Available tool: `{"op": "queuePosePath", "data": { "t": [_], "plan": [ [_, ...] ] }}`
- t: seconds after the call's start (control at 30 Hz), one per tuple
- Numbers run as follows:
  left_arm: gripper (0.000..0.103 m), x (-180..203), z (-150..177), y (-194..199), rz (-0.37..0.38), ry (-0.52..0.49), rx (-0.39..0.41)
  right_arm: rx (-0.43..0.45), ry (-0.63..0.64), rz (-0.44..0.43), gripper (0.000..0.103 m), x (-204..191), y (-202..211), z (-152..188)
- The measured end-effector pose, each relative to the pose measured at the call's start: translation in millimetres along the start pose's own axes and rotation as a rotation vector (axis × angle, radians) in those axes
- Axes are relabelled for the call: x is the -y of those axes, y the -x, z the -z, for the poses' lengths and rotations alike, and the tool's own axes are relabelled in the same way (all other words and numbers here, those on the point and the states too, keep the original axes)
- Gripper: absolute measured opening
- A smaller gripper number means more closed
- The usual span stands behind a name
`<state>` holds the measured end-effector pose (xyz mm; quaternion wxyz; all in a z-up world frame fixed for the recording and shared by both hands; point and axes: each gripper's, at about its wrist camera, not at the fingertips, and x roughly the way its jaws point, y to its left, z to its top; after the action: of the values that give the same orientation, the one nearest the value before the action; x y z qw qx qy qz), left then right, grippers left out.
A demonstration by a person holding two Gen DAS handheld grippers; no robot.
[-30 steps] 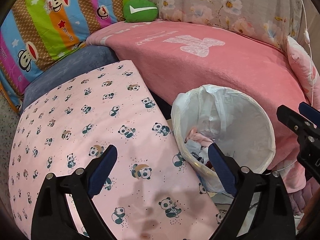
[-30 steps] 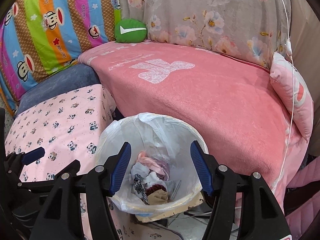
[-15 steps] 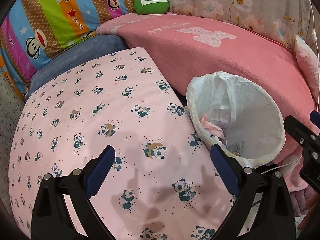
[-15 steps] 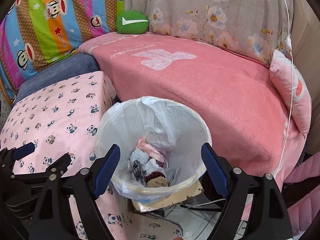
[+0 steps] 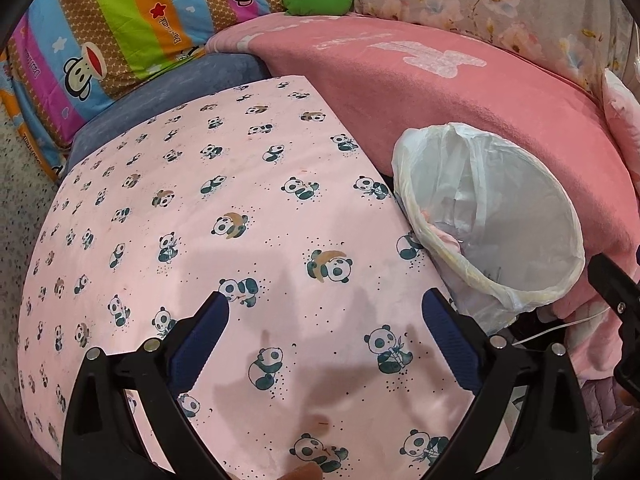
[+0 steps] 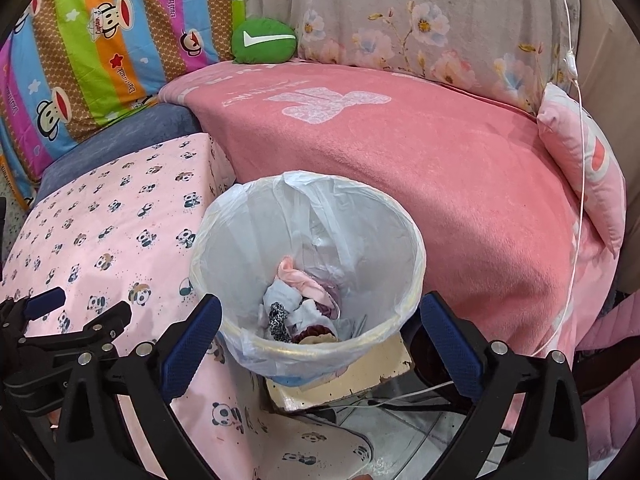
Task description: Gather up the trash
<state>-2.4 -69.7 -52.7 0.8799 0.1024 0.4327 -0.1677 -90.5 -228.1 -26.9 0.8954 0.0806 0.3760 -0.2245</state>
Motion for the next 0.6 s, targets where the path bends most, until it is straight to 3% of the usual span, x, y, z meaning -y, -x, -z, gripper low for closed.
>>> {"op": "queuePosePath", "data": {
  "t": [0.6],
  "plan": [
    [0.093,5.2,10.2,8.9,-0.052,0.004,0.022,-0.027,-0.034,-0.017,0.098,10.0,5.3,25.4]
  ]
}}
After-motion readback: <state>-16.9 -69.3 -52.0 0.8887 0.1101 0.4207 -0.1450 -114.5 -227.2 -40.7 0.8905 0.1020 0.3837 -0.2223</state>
